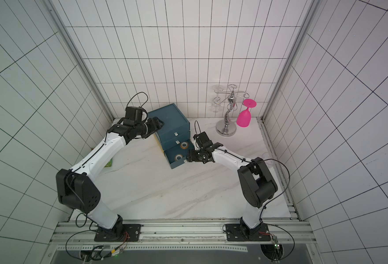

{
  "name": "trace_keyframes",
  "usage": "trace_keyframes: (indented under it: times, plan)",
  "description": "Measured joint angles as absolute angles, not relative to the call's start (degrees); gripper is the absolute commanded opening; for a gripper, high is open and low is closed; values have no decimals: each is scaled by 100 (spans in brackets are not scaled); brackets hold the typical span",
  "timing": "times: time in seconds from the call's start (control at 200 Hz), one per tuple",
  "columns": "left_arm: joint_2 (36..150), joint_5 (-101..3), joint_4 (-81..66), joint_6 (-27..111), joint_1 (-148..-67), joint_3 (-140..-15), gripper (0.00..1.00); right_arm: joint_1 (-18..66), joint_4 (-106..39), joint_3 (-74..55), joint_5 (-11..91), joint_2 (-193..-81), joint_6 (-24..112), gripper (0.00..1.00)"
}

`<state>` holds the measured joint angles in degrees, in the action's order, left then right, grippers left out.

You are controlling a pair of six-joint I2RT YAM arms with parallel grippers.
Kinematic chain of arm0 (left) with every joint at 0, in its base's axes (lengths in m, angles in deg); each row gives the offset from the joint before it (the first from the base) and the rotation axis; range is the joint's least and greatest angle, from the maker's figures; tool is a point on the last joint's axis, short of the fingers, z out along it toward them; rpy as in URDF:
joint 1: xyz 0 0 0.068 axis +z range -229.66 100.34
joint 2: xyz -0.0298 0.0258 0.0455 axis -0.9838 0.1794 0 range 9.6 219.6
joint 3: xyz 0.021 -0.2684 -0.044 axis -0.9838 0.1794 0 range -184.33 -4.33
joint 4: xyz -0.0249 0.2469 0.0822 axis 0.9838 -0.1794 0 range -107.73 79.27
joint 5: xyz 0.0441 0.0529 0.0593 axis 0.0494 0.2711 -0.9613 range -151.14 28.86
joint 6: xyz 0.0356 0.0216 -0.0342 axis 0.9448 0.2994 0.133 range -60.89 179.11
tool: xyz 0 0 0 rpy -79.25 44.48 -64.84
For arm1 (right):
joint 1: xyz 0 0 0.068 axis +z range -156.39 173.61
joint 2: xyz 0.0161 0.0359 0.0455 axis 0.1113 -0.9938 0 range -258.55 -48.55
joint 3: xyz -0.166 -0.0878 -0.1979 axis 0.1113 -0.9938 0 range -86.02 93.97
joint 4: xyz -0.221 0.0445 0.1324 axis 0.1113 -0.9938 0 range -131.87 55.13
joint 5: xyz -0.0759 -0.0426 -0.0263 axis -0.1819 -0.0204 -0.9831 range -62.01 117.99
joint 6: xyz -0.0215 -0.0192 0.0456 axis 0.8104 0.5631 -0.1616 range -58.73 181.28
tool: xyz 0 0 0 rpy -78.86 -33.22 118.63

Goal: Place the transparent tape into the drawer according to color
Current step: Close the drawer in the storage box.

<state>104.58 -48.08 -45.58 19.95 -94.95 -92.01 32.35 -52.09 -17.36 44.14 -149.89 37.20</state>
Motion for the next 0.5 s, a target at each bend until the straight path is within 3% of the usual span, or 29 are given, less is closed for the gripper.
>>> trace_keyframes:
  times: [0.265, 0.5]
  plan:
    - [10814, -4805, -4962, 2168, -9480, -9455, 77, 3515, -4796, -2092, 4188, -15140, 3772, 43]
    - [10958, -4707, -5192, 2273, -9421, -9621, 76, 3679, -4267, -2206, 3911, -15217, 3777, 38]
